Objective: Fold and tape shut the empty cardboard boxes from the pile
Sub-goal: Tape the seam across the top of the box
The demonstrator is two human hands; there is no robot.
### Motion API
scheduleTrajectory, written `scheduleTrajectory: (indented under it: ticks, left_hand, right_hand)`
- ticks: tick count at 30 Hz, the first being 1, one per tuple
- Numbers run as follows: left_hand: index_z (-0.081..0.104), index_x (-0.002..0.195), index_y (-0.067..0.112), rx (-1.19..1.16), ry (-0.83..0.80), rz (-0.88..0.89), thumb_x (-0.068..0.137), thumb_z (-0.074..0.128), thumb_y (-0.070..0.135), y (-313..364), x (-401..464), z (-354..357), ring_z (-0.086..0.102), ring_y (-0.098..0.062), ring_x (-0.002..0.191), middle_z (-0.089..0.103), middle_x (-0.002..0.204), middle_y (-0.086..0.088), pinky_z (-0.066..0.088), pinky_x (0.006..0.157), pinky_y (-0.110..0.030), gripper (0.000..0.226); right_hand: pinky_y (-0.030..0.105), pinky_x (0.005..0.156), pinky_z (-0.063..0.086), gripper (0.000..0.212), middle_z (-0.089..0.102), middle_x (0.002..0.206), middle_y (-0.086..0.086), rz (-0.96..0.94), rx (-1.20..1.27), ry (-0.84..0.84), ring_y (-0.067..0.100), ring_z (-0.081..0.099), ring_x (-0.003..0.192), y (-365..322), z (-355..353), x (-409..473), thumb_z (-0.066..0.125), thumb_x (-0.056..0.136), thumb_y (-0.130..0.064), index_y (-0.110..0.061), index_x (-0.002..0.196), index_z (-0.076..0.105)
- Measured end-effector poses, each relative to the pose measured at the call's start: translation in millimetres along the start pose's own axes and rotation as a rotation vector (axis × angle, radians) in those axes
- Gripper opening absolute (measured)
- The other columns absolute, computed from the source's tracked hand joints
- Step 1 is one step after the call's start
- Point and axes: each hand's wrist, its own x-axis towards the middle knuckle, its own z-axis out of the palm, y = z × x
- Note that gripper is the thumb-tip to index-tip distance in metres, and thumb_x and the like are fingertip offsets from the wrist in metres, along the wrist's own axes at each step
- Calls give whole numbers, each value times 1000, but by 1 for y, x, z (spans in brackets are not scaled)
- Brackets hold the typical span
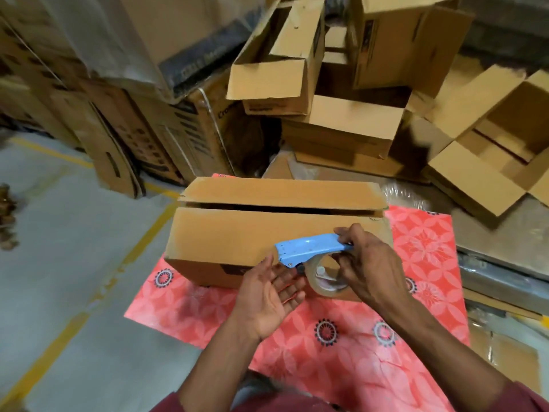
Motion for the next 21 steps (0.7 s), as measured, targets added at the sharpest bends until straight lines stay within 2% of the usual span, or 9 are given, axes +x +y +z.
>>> scheduleTrajectory:
  ticks: [3, 5, 7, 10, 13, 16, 19, 21]
  left_hand:
    - [72, 97, 9, 33, -29, 6, 102, 53, 26, 31, 7, -11, 70, -27, 74, 73, 85, -11, 52, 72, -39, 26]
    - [71, 102, 8, 129, -35, 11, 102, 47, 12, 53, 14, -17, 71, -25, 73, 73, 84, -12, 55, 65, -35, 24]
    - [70, 102, 8, 238, -42, 51, 104, 44, 9, 81, 19, -27, 74, -24, 72, 76, 88, -14, 57, 62, -33, 25]
    - [66, 103, 6, 497, -88, 200, 109, 46, 8, 136, 23, -45, 76, -25, 72, 77, 89, -15, 58, 61, -32, 21]
    - [67, 96, 7, 784, -110, 379, 110, 46, 8, 197, 27, -52, 74, -20, 64, 77, 77, -10, 54, 54, -26, 25]
    - [65, 87, 7, 841, -62, 507, 108, 47, 4, 254, 42, -52, 68, -15, 51, 70, 64, -8, 52, 49, -25, 28]
    - [65, 75, 11, 891, 12, 497, 104, 51, 2, 295, 72, -60, 58, -12, 46, 66, 59, -5, 52, 49, -27, 34]
    - [66, 73, 10, 918, 45, 453, 104, 58, 6, 309, 91, -73, 53, -11, 45, 66, 58, -4, 50, 46, -25, 32]
  right_hand:
    - [36, 64, 48, 51, 65, 105, -11, 51, -29, -45, 26, 64, 89, -28, 4, 24, 72, 71, -21, -37, 110, 45]
    - [37, 69, 49, 66, 57, 107, -16, 65, -85, -122, 21, 60, 100, -49, 4, 43, 65, 59, -42, -39, 123, 49]
    - [38, 73, 52, 81, 49, 108, -16, 53, -132, -254, 17, 59, 101, -70, 6, 64, 57, 53, -63, -41, 130, 50]
    - [38, 73, 53, 70, 44, 102, -16, -2, -173, -409, 11, 59, 84, -97, 12, 100, 71, 56, -77, -40, 114, 58]
    - [33, 68, 51, 63, 54, 103, -19, -68, -224, -406, 6, 59, 83, -123, 14, 142, 80, 61, -74, -40, 108, 56]
    - [24, 66, 49, 59, 64, 105, -17, -22, -149, -446, 2, 60, 92, -140, 23, 188, 89, 70, -52, -41, 118, 55]
    - [30, 76, 55, 63, 63, 112, -16, -11, -94, -507, 7, 60, 101, -147, 53, 225, 91, 70, -47, -41, 123, 57]
    - [30, 76, 51, 64, 62, 114, -14, 2, -115, -562, 6, 58, 100, -149, 72, 242, 91, 70, -50, -40, 123, 57]
